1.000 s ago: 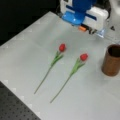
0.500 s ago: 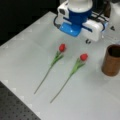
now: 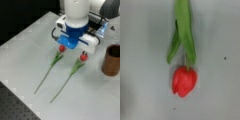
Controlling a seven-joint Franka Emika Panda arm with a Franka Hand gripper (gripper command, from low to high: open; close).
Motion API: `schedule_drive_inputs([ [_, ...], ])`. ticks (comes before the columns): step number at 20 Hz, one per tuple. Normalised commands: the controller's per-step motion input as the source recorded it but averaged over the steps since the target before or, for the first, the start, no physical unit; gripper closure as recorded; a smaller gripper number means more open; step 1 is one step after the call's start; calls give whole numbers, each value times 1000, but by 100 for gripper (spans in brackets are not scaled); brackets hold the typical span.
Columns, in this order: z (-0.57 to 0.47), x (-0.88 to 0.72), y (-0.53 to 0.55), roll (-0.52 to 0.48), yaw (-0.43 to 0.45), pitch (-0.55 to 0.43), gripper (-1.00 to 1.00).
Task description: Flower insertion into a vase
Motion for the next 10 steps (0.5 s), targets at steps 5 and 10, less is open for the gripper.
schedule_drive_inputs([
  [5,-254,249,-11,-18,57,-35,-100],
  [10,-129,230,-7,5,74,36,-100],
])
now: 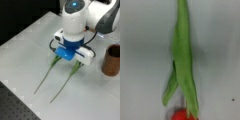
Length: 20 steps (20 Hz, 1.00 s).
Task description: Flower insertion into a vase
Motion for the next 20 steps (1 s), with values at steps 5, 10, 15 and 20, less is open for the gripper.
schedule_drive_inputs([
  [5,-104,250,20,13,52,47,-100],
  [10,-161,322,39,-16,27,79,-100],
  [15,-102,328,20,-27,52,100,-100],
  [20,-50,295,34,-28,87,97,-100],
])
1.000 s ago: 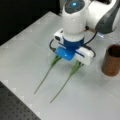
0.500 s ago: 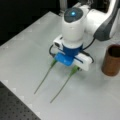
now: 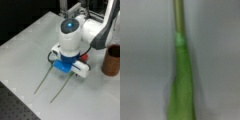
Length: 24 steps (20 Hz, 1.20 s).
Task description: Flower insertion into a vase
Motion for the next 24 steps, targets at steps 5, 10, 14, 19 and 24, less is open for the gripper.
schedule_drive_inputs([
  [5,-77,268,22,-11,69,65,-100],
  [10,-33,210,11,-8,74,27,-100],
  [14,-26,158,16,-5,78,0,100],
  [19,-84,164,46,-20,51,4,100],
  [24,-95,183,52,-22,55,-11,100],
])
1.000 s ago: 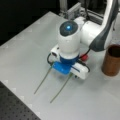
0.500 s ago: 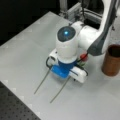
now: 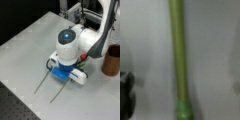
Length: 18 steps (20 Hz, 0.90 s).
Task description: Flower insertion into a vase
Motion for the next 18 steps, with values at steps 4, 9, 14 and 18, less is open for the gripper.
schedule_drive_inputs([
  [4,-40,159,55,-22,60,3,100],
  [9,-62,116,70,-26,73,15,100],
  [14,-63,103,75,-35,66,14,100],
  [18,84,29,82,-38,52,-1,100],
])
